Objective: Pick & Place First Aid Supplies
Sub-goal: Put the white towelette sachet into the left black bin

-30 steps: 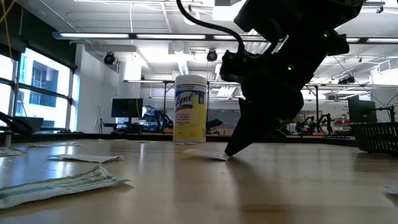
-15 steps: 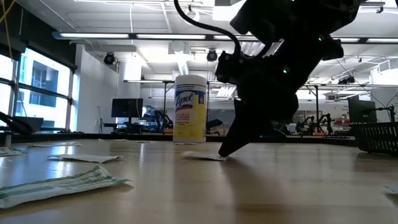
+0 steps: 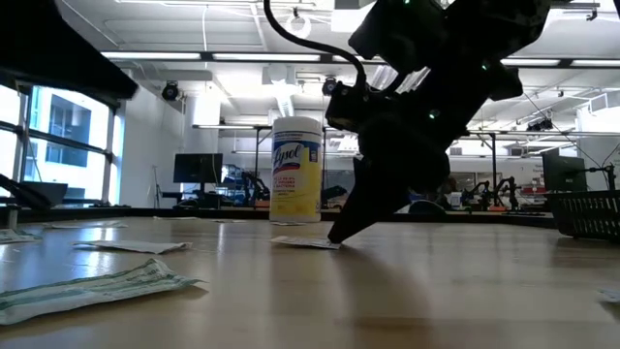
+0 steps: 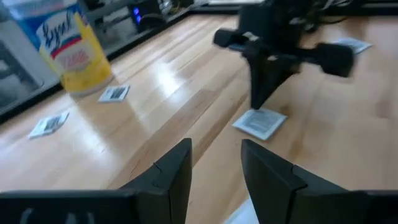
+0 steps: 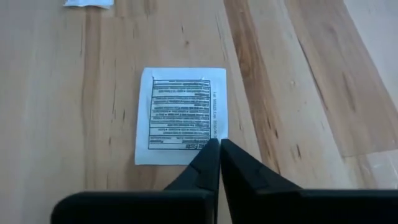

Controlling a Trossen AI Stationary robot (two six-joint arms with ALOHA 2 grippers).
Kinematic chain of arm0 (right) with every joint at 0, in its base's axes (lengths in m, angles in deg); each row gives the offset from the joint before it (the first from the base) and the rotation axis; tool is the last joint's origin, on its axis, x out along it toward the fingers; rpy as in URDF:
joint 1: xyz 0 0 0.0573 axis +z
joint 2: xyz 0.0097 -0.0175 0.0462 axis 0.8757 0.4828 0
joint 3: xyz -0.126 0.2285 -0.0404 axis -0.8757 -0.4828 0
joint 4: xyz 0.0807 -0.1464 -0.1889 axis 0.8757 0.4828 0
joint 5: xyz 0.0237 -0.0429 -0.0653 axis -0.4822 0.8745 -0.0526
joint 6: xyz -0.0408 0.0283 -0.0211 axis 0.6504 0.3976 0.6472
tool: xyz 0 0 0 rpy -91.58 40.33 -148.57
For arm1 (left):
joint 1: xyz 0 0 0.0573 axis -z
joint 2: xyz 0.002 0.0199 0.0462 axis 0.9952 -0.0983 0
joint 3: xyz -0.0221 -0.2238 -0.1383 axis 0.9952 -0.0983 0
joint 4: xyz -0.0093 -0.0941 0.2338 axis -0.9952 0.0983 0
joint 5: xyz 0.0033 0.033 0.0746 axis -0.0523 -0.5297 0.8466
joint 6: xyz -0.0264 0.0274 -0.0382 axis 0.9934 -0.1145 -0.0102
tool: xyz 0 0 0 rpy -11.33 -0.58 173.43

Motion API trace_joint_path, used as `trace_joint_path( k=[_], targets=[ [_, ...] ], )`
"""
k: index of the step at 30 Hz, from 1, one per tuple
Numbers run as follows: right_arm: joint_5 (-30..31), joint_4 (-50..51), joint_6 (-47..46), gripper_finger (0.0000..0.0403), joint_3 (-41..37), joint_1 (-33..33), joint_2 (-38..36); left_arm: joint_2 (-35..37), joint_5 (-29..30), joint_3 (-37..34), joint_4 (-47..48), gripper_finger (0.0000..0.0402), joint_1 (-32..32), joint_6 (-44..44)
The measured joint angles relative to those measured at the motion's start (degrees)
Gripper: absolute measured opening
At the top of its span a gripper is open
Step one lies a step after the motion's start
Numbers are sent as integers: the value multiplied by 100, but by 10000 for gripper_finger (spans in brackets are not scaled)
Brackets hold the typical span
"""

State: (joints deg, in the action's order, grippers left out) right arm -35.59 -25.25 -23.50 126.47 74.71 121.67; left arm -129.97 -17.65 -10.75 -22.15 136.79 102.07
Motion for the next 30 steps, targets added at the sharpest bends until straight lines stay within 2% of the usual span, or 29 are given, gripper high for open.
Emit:
trace_joint_path(
  k=[3,5,12,17,26,30],
  targets=[
    [132,-18,37,9,-13,8,-21,0,-180,-35,-194,136,-226,-18],
    [178,-54,146,3,-22,52,-104,0,-380,-35,-524,136,-359,-357],
    [489,-276,560,2,-64,348,-439,0,-1146,-35,-2601,136,-695,-2965],
    [600,-435,784,1,-55,556,-547,0,-1939,-33,-3411,136,-1047,-4094],
    [487,-1021,1357,1,-48,729,-553,0,-3218,-33,-3814,139,-1938,-4902],
    [481,-1144,1367,1,-46,739,-553,0,-3870,-33,-3821,173,-2335,-4999]
  ],
)
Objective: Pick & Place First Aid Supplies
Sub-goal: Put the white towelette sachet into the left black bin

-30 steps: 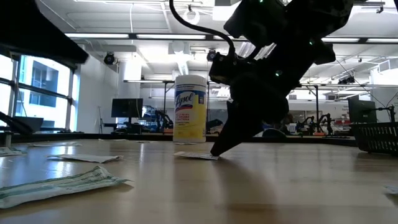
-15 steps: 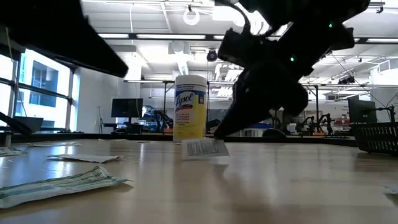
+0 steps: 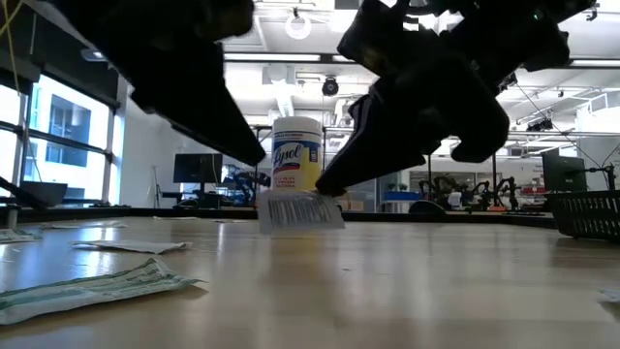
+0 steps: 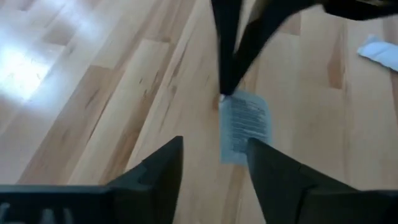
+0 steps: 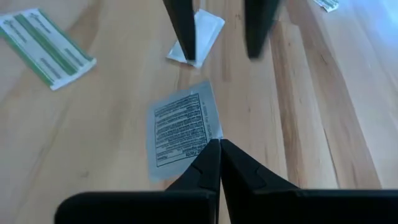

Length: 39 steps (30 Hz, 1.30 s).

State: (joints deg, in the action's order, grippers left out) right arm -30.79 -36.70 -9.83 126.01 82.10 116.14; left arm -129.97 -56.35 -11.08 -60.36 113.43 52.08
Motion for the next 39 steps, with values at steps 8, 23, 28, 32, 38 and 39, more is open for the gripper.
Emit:
trace_joint_path(
  k=[8,23,28,32,38,39],
  targets=[
    [8,-85,179,1,8,7,-9,-181,-1131,12,-602,250,-496,-578],
    [-33,-762,692,1,13,133,-13,-327,-2342,1,-725,184,-728,-548],
    [-349,-990,727,2,16,131,-16,-434,-2593,13,-914,62,-734,-694],
    [-230,-1097,416,2,16,133,-20,-426,-2899,44,-923,14,-685,-1003],
    [-467,-1534,326,32,16,180,-22,-244,-2773,127,-425,6,-300,-1042],
    [-480,-1642,326,40,15,195,-22,-179,-2723,177,-226,6,-193,-1043]
  ],
)
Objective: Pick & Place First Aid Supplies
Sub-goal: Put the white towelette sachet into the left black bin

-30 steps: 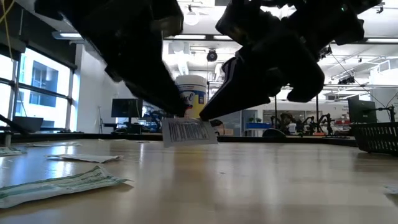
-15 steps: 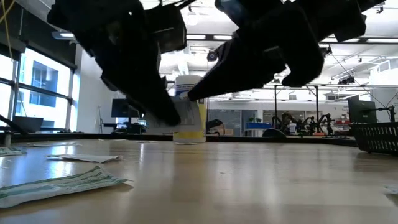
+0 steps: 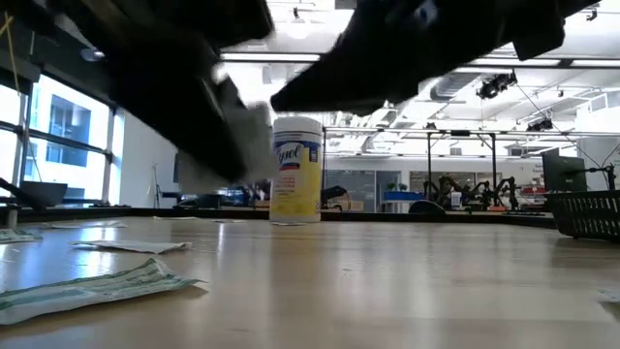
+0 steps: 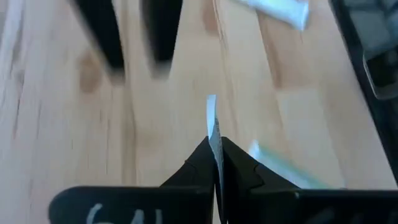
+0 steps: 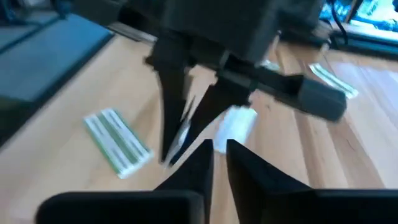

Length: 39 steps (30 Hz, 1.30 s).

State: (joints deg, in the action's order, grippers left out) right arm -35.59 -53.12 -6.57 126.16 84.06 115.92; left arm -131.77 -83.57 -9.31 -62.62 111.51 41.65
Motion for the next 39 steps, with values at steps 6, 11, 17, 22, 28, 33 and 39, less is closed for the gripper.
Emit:
trace_joint_path(
  k=[6,11,17,22,28,33,39],
  targets=[
    [539,-703,-205,82,0,59,-37,187,162,703,1912,4,700,116],
    [608,-879,-654,93,0,71,-232,265,268,1438,3492,2,1274,597],
    [579,-794,-806,94,0,67,-521,464,439,2300,5318,2,2039,1956],
    [554,-798,-509,94,-2,71,-535,517,459,2887,6276,2,2687,3056],
    [550,-749,-496,94,-2,70,-535,497,-14,2922,6437,1,3500,4563],
    [510,-745,-494,94,-2,67,-535,357,136,2920,6442,1,3946,5242],
    [464,-785,-649,94,-2,69,-535,101,45,2920,7138,1,3961,5802]
  ],
)
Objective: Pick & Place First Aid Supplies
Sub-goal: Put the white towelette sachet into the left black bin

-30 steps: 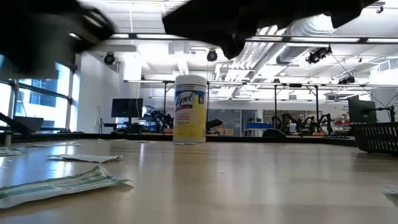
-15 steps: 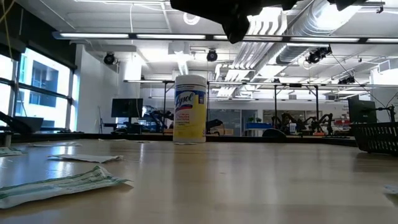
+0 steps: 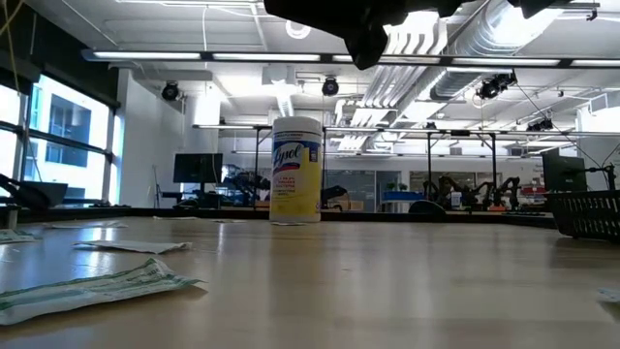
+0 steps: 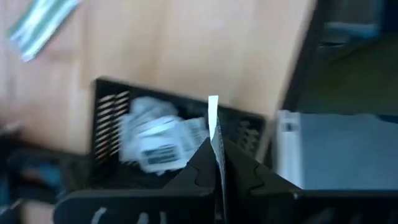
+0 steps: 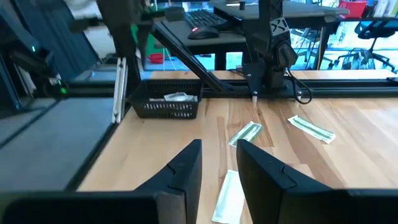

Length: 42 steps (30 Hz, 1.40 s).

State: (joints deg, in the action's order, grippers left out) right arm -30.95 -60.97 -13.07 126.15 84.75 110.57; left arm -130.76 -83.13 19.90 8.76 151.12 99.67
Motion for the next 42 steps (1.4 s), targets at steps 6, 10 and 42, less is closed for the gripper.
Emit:
trace_joint_path(
  k=[6,10,42],
  targets=[
    [-48,-31,-731,94,0,0,0,-81,-392,-424,-154,1,0,256],
    [-92,-60,-595,94,0,-2,0,-79,-545,-832,-264,2,-2,292],
    [-699,48,-399,94,-2,-2,0,-75,-818,-1609,-354,94,-6,1299]
  ],
)
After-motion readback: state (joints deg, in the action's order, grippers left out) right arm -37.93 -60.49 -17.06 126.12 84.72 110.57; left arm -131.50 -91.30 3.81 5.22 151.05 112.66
